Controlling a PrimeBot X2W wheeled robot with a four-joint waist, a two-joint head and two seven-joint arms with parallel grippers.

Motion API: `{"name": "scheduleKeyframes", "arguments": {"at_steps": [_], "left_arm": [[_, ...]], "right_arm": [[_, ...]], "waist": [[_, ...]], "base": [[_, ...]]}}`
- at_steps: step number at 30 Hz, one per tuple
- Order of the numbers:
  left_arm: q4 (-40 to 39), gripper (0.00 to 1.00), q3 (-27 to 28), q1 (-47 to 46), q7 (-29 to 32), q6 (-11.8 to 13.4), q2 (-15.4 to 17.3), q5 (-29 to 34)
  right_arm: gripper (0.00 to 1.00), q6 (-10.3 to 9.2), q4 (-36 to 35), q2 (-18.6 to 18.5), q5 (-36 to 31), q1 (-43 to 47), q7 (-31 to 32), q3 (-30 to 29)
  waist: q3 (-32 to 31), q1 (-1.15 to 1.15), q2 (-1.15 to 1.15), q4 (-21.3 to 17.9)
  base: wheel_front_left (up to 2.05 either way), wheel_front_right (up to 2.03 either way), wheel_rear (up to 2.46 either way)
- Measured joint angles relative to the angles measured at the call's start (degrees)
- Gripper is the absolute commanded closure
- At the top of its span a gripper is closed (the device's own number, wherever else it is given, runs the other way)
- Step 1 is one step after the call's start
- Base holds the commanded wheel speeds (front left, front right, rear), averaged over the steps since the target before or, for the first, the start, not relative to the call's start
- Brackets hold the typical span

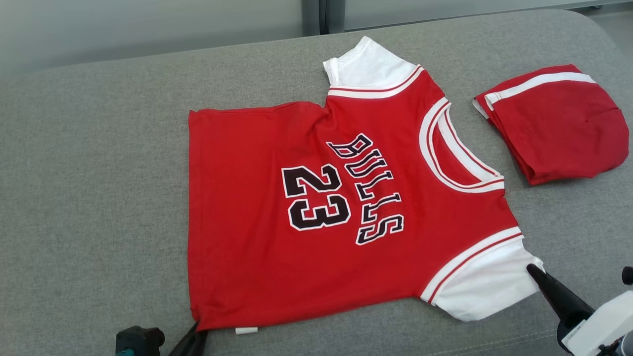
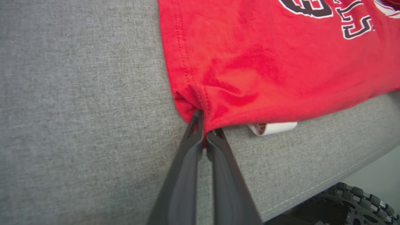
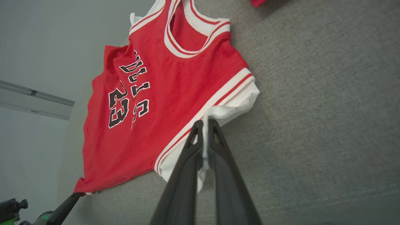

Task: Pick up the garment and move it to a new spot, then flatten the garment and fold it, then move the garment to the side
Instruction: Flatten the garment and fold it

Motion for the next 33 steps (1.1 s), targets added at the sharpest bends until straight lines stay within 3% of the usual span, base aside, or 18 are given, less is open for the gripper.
{"name": "scheduleKeyframes", "arguments": {"at_steps": [13, 33], "left_arm": [[-7.7, 1.00, 1.8, -5.2, 8.9, 0.2, 2.4, -0.1], [-8.8, 1.00, -0.2, -18.1, 24.6, 0.2, 5.2, 0.0]], "right_arm": [[1.00, -0.70, -0.5, -1.8, -3.0, -10.3, 1.9, -1.3], [1.00, -1.47, 10.1, 1.1, -3.5, -20.9, 8.0, 0.9]], "waist": [[2.2, 0.00, 0.00, -0.2], [4.7, 0.00, 0.00, 1.7]], "base": [[0.00, 0.00, 0.00], [0.00, 0.00, 0.00]]}}
